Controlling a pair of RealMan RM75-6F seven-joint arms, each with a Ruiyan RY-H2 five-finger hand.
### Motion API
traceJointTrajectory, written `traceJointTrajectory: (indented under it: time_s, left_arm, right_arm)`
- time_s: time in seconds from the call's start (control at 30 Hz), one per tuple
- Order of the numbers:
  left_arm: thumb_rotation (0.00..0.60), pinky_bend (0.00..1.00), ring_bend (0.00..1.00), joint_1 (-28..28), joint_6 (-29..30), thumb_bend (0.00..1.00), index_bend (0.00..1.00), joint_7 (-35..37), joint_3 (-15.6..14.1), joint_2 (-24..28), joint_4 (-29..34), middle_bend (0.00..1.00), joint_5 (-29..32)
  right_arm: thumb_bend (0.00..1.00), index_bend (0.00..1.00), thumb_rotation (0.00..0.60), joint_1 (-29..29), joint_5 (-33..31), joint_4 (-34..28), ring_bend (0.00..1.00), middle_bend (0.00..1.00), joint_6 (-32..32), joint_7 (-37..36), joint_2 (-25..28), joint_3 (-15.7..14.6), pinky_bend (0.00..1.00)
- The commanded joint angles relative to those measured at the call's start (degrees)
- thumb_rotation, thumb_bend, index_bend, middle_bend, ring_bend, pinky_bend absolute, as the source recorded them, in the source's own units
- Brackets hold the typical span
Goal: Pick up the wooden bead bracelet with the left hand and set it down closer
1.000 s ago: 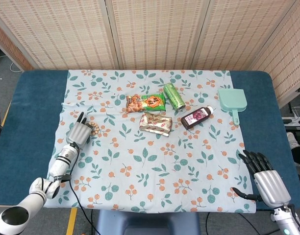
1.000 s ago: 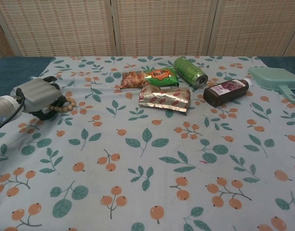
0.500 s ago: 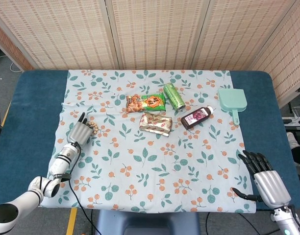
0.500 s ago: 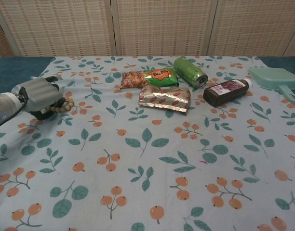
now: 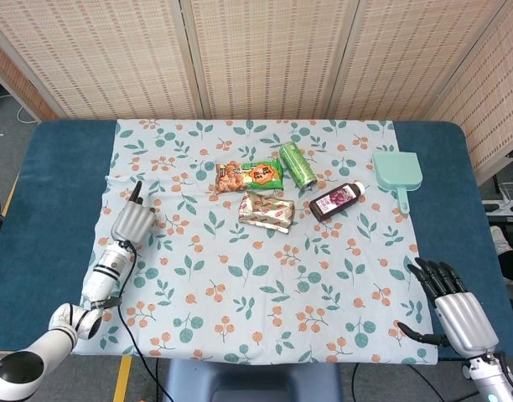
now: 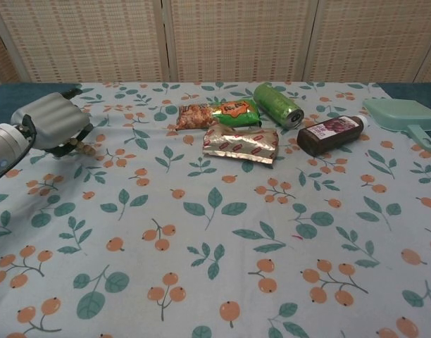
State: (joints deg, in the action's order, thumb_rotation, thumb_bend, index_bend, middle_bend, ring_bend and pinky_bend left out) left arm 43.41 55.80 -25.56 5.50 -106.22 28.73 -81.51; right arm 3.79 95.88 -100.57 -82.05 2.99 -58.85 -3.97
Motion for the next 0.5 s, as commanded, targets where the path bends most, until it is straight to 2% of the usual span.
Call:
traceJointTrajectory:
  time_s: [0.03,0.2,0.27,0.33,0.5]
  left_arm:
    - [0.600,0.02,0.39,0.5,0.6,0.61,0.72,0.2,0.1,0.1,-0.3,0.71,-0.3]
    - [0.600,0.02,0.39,1.4,1.1,0.69,0.72,-1.0,1.5,1.9,1.9,0.71,0.6]
    - [0.600,0.02,0.39,1.5,-0.3,0.71,0.71,-0.1,3.3,3.0,4.5,0.71,2.8]
    - [0.600,0.02,0.39,1.6,-2.5,0.73,0.71,0.8,6.1,4.0,7.5,0.70,6.3]
    - [0.600,0.03,0.39,2.0,-11.2,0.82,0.72,-1.8,15.0,9.4,18.7,0.71,21.1]
  right_arm:
    - [0.15,0.00,0.319,0.1,0.1,0.0,0.00,0.00,0.1,-0.3,0.1,-0.1,0.00]
    - [0.15,0.00,0.320,0.1,0.4,0.0,0.00,0.00,0.0,-0.8,0.3,-0.2,0.00]
    - [0.15,0.00,0.320,0.1,0.6,0.0,0.00,0.00,-0.2,-1.0,0.4,-0.2,0.00]
    - [0.15,0.00,0.319,0.0,0.9,-0.1,0.00,0.00,-0.4,-1.2,0.5,-0.3,0.00]
    - [0.15,0.00,0.319,-0.3,1.4,-0.1,0.00,0.00,-1.1,-1.8,0.9,-0.4,0.00]
